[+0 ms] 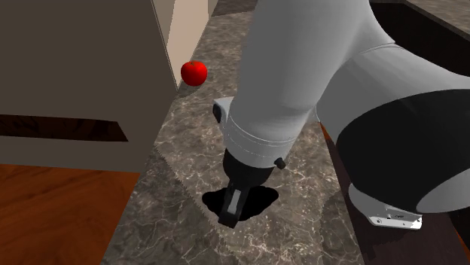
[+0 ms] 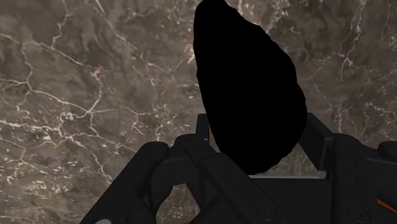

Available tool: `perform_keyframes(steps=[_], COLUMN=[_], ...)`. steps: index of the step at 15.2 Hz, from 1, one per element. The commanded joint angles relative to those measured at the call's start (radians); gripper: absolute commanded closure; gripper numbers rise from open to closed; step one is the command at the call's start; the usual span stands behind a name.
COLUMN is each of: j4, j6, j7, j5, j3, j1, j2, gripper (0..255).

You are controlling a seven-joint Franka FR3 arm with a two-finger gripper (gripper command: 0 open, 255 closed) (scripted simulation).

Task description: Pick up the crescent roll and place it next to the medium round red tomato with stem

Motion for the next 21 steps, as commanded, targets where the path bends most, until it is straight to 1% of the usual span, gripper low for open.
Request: perform_keyframes(steps=[1,6,13,21], j4=[0.018,0.067,0.071,0.144], j6=[-0.028,-0.097,-0.119,-0.151], j7=[0.003,0.008,-0.172,-0.363], j5=[-0.002,-0.006,-0.016,-0.034], j3=[-0.003,-0.011,-0.137,-0.267], j1=[0.000,-0.003,-0.066,-0.142], j2=[-0.010,-0.031,-0.019,0.056], gripper=[255,255,255,255])
